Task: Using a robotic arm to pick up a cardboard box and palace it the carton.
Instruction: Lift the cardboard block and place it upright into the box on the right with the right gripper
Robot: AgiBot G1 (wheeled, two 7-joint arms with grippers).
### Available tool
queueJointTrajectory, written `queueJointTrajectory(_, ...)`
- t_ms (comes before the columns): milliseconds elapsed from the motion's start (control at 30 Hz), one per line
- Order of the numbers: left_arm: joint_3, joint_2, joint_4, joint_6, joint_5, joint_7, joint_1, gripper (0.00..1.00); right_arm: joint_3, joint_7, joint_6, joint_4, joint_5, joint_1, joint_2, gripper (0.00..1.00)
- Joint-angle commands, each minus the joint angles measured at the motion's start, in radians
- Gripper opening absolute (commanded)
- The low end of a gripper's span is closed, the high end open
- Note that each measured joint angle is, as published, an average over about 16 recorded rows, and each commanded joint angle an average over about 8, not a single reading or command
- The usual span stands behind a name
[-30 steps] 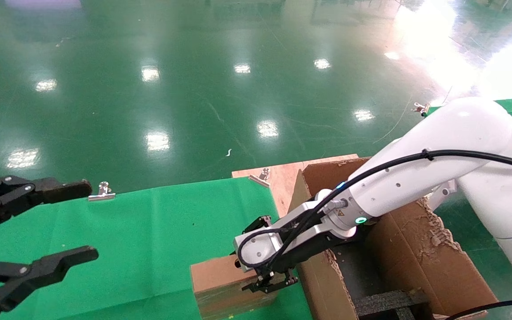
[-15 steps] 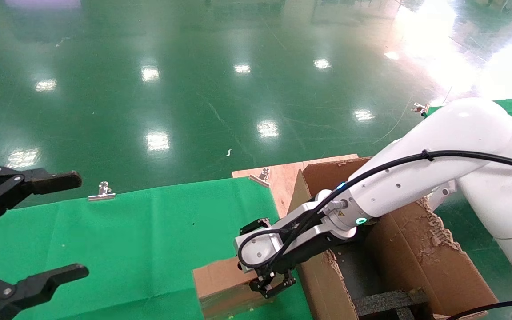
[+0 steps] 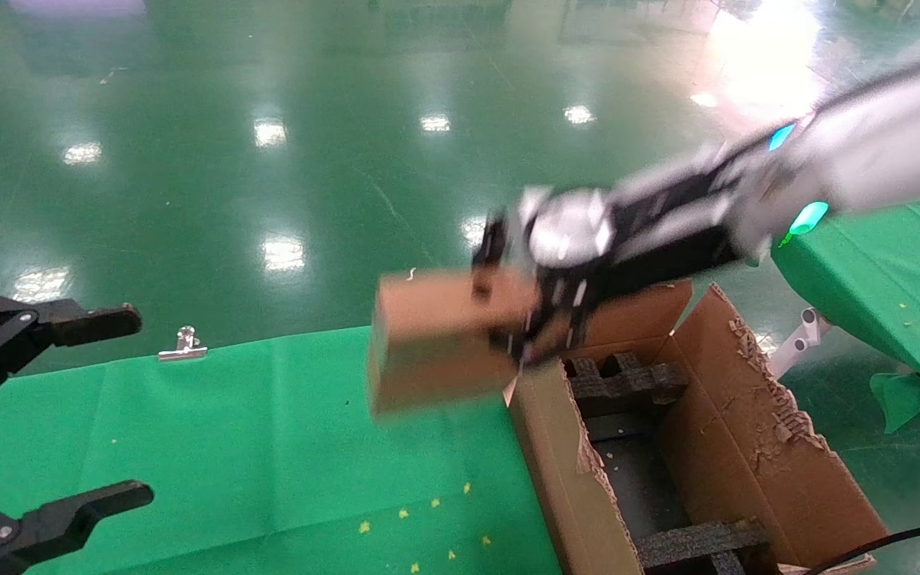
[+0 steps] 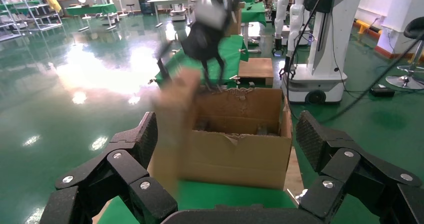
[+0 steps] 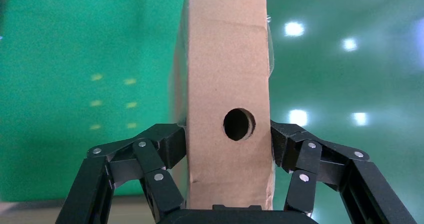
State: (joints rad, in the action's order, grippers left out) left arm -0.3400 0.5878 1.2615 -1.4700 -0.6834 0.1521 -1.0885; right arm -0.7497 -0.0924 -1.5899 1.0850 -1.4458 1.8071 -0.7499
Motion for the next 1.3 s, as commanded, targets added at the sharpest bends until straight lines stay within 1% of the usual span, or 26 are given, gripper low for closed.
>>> queueJointTrajectory(33, 0.000, 0.000, 0.000, 0.000, 0.000, 0.000, 0.000, 1.00, -0.010, 0.028, -0.003, -0.051, 0.040, 0.068, 0.013, 0.00)
queueJointTrajectory(200, 0.000, 0.000, 0.000, 0.000, 0.000, 0.000, 0.000, 1.00, -0.059, 0.102, -0.002, -0.187, 0.097, 0.179, 0.048, 0.00)
queueJointTrajectory(400, 0.000, 0.000, 0.000, 0.000, 0.000, 0.000, 0.000, 1.00, -0.138, 0.184, -0.004, -0.318, 0.127, 0.240, 0.096, 0.00)
queueJointTrajectory(700, 0.000, 0.000, 0.000, 0.000, 0.000, 0.000, 0.000, 1.00, -0.279, 0.271, -0.006, -0.439, 0.158, 0.264, 0.189, 0.00)
queueJointTrajectory(967, 0.000, 0.000, 0.000, 0.000, 0.000, 0.000, 0.000, 1.00, -0.397, 0.332, -0.004, -0.534, 0.162, 0.271, 0.269, 0.00)
queueJointTrajectory(1133, 0.000, 0.000, 0.000, 0.000, 0.000, 0.000, 0.000, 1.00, -0.458, 0.376, -0.002, -0.597, 0.160, 0.261, 0.294, 0.00)
queueJointTrajectory(1300, -0.001, 0.000, 0.000, 0.000, 0.000, 0.000, 0.000, 1.00, -0.499, 0.414, 0.001, -0.652, 0.169, 0.250, 0.297, 0.00)
